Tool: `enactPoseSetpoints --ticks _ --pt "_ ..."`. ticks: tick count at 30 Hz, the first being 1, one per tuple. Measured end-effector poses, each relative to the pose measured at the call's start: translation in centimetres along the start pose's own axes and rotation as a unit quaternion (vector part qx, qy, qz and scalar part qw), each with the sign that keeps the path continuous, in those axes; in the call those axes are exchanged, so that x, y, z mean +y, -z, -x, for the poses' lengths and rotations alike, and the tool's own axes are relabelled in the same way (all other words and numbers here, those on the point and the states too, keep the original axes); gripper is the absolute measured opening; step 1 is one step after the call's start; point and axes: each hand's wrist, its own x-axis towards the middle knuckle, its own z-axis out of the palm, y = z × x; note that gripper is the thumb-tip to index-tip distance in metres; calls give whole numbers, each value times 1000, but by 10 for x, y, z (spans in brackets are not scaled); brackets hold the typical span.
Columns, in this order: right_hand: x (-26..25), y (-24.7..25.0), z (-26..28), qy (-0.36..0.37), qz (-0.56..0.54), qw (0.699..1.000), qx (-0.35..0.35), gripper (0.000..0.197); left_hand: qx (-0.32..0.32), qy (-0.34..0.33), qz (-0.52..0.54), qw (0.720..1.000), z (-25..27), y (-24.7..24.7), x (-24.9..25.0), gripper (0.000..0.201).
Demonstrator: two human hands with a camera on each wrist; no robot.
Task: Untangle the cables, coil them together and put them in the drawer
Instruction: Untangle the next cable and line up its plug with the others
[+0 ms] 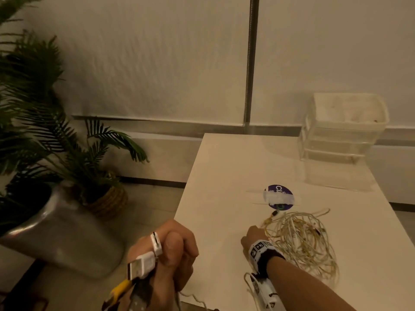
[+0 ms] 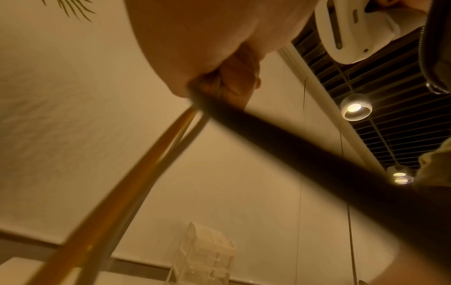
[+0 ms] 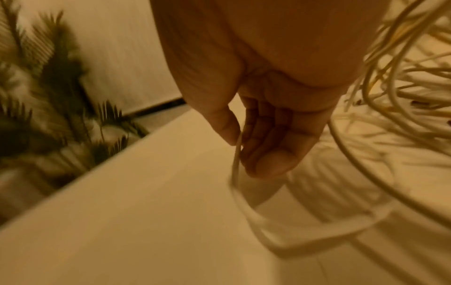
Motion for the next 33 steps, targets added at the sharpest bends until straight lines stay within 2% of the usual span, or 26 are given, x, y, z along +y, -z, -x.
enactPoseSetpoints --ticks 2,3,4,6,8,11,14,15,19,23,26,29,31,33 --pt "3 16 7 15 -92 996 6 22 -3 5 25 1000 -5 -4 -2 55" --pt "4 28 14 23 -178 984 6 15 -20 23 29 999 -9 -6 -3 56" --pt "6 42 25 25 -294 955 -3 10 -33 43 34 998 -15 -7 -7 57" --pt "16 69 52 56 -475 878 -23 20 -65 67 55 994 -27 -12 -15 58" --pt "28 94 82 125 -555 822 -26 30 -104 68 60 990 -36 -22 -25 57" --pt "46 123 113 195 -608 769 -30 36 -146 69 54 985 -44 -47 -34 49" --pt "59 152 137 205 -647 732 -61 30 -188 69 41 979 -50 -71 -40 46" --pt "61 162 144 210 -652 726 -64 29 -197 62 35 978 -52 -77 -41 45" --pt "62 195 163 220 -639 734 -66 28 -210 48 23 976 -56 -93 -48 46" --pt "53 217 170 208 -677 700 -95 28 -215 35 -33 975 -55 -104 -51 43" --pt "45 232 172 196 -723 652 -118 27 -203 43 -45 977 -50 -109 -55 42" --pt "37 246 173 179 -770 588 -169 26 -199 64 -47 977 -43 -111 -59 43" --pt "35 252 175 162 -799 541 -205 24 -207 73 -60 974 -40 -112 -64 48" --pt "33 257 177 150 -820 507 -219 26 -226 88 -74 967 -37 -115 -69 50"
